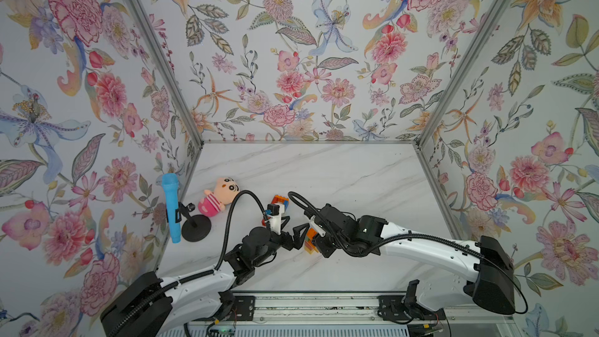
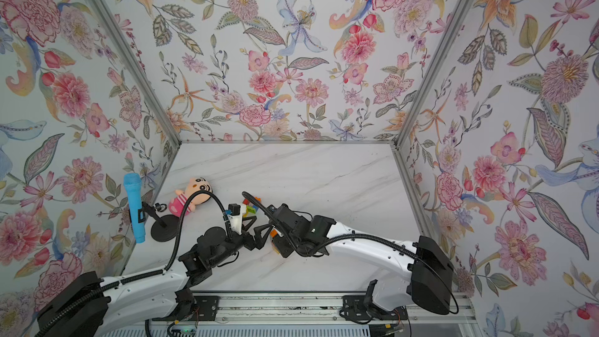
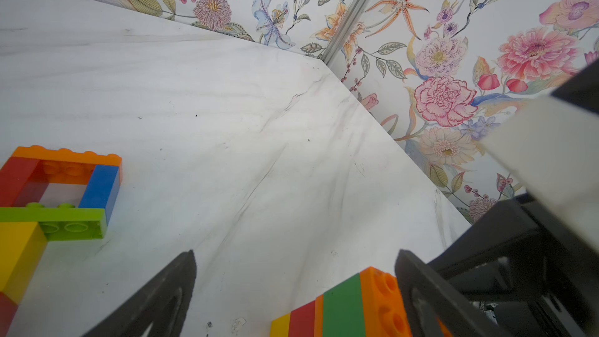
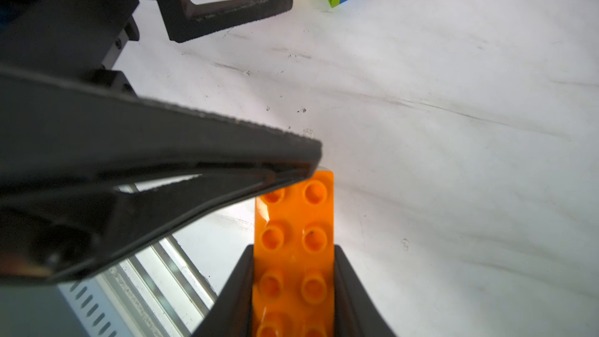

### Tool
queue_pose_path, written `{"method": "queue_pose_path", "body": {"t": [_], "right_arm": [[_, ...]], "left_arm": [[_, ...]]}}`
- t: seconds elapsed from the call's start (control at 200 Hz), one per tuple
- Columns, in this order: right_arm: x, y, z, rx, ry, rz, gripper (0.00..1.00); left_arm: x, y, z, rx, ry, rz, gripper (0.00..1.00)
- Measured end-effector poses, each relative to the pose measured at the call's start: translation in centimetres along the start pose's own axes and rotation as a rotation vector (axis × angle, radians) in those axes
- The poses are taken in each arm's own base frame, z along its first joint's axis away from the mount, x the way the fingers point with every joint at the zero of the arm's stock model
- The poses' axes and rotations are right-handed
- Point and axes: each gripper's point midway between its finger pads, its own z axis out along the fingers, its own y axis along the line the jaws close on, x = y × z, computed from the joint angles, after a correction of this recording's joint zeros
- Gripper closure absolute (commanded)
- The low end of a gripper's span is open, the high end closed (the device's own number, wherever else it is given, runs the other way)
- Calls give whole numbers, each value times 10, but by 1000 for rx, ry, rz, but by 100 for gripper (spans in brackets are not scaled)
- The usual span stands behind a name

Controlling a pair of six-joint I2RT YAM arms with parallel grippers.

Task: Assemble the letter p with lego
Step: Assemble the lego brick with the lego brick.

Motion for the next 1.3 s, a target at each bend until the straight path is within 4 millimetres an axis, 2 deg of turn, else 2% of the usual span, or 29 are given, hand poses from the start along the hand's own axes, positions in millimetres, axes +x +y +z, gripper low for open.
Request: {"method": "queue_pose_path", "body": {"t": [0.35,0.676,0.986,1.301], "right_arm": [[2,2,-2,13,24,-5,75],[2,2,0,35,20,8,76],[1,4,1,44,22,1,75],[2,4,1,46,26,0,76]], "left_arm": [[0,0,3,-7,4,5,1],[9,4,4,-31,31,15,1],[7,3,11,-46,37,22,11],[7,-2,12,-32,41,28,10]]}}
